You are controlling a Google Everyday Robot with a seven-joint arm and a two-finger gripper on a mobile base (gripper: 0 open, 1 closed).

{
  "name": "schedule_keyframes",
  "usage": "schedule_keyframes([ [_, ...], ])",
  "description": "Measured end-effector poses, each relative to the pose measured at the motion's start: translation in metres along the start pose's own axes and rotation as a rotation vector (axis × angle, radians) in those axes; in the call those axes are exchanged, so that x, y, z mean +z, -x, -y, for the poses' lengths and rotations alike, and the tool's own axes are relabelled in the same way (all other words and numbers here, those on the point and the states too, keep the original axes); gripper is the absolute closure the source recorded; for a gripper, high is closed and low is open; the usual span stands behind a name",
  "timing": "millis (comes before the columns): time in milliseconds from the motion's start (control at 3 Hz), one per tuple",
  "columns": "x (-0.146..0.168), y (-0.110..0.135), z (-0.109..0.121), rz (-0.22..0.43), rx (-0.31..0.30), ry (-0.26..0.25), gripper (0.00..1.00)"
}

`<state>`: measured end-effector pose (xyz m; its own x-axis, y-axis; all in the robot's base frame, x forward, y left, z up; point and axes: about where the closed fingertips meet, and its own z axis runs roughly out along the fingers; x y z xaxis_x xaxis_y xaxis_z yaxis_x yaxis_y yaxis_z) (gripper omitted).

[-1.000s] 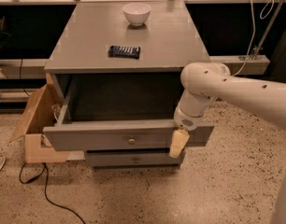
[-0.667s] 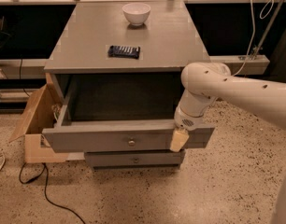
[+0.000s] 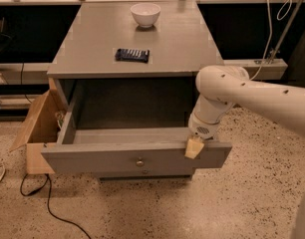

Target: Open top drawer

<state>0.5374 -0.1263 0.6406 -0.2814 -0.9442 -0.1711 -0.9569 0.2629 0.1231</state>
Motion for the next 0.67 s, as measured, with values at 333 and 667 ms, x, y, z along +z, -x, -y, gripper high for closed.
schedule_keyframes([
  [333, 0.0000, 0.0000, 0.0000, 0.000, 0.000, 0.000, 0.50],
  [667, 0.0000, 0.0000, 0.0000, 0.000, 0.000, 0.000, 0.27],
])
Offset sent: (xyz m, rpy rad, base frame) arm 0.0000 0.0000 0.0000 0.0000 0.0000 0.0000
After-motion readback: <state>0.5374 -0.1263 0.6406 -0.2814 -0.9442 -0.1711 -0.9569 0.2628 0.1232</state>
